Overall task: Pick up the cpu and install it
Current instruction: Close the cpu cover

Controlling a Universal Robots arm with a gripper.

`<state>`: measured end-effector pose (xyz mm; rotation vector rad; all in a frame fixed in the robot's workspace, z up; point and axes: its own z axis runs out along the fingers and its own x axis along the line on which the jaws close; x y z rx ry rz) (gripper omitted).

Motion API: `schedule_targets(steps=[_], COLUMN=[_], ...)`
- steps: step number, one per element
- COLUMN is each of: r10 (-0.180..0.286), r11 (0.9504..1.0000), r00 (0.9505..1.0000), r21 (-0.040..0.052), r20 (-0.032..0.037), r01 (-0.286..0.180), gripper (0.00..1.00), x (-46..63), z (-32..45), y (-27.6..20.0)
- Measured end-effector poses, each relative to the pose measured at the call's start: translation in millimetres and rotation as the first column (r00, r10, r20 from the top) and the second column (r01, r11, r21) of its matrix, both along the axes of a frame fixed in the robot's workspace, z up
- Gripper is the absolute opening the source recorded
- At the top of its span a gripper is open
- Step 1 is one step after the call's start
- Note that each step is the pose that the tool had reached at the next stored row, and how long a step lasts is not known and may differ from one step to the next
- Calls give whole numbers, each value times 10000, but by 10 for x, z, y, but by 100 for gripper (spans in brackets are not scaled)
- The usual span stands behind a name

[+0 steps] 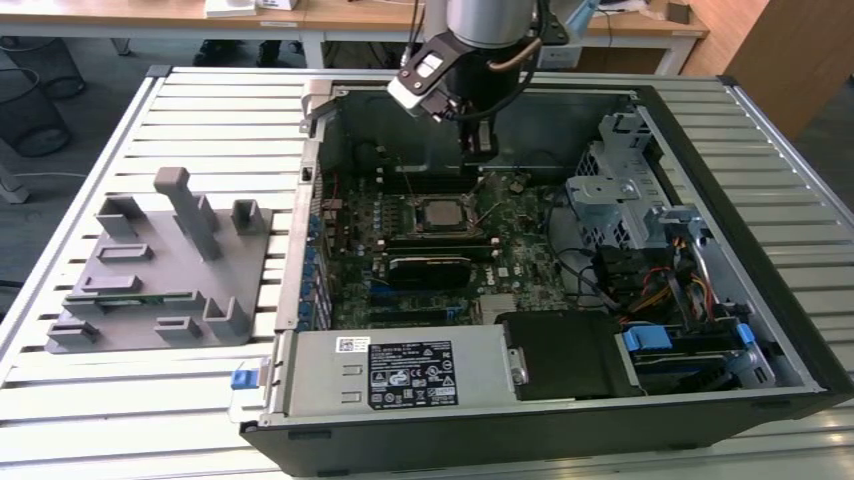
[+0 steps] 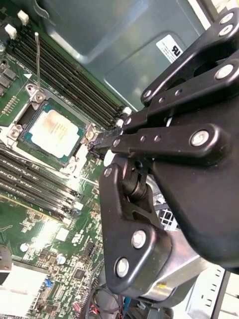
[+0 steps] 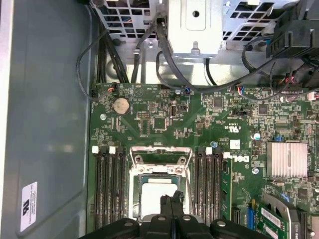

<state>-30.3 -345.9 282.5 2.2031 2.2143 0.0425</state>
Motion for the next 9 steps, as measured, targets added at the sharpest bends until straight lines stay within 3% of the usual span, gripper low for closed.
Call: schedule_targets(steps=[9], r10=[0], r11=[10000], r00=[10000], r21=[0], r20=[-8], r01=[0], gripper=[11], x=[98], z=[-32], y=[-12])
